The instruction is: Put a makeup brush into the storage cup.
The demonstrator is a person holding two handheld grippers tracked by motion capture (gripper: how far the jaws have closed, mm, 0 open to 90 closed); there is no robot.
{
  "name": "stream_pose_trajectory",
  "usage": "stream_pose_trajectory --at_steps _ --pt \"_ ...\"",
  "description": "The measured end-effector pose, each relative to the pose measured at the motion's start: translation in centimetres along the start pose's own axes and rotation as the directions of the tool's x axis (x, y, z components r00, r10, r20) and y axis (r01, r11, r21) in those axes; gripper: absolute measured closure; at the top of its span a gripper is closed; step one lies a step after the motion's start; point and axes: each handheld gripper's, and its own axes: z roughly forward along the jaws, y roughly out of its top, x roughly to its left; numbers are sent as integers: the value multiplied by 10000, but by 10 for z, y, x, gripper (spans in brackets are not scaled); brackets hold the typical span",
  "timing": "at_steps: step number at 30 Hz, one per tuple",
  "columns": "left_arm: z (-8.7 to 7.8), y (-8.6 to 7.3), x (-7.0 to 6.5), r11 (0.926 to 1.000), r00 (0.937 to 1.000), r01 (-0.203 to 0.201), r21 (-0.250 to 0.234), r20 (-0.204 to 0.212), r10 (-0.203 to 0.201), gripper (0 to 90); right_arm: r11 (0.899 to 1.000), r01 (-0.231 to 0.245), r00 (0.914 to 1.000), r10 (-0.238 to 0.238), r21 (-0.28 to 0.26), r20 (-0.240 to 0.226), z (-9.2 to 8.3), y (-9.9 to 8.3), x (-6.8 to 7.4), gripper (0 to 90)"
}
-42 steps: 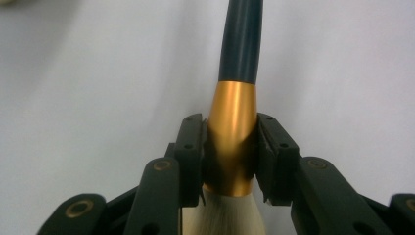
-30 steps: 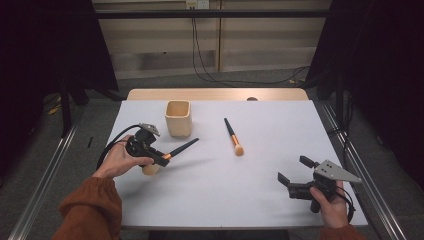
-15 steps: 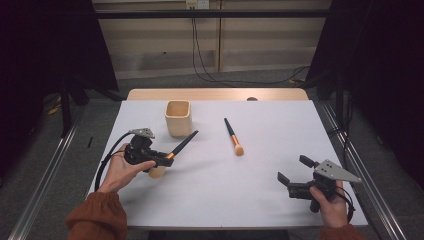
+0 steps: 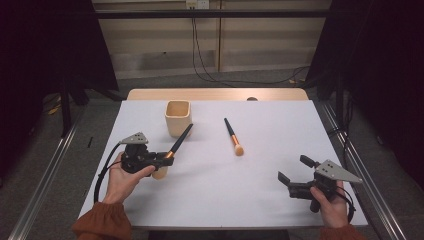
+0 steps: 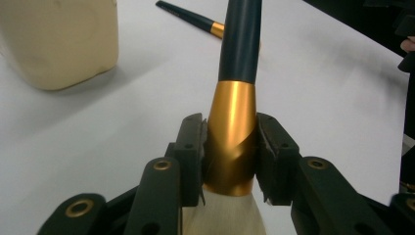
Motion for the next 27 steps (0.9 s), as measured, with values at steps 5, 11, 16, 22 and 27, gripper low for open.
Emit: stream_pose_trajectory --at_steps 5,11,16,22,27 --pt "-2 -5 -16 9996 9999 -105 -252 108 107 665 10000 22 10000 -22 -13 -2 0 0 0 0" --pt "0 -8 -31 9997 9992 -95 -217 390 104 664 10000 12 10000 -12 -33 -33 1 1 1 0" --pt "9 -6 -38 9994 9972 -277 -188 692 289 665 9999 4 10000 -5 -116 -76 1 2 2 0" --pt "20 -2 -46 9981 9916 -616 -36 1141 616 665 9996 -137 9992 127 -246 -372 3 5 4 0" --pt "31 2 -57 9953 9827 -963 62 1592 941 665 9995 -126 9958 98 -307 -912 9 10 8 0"
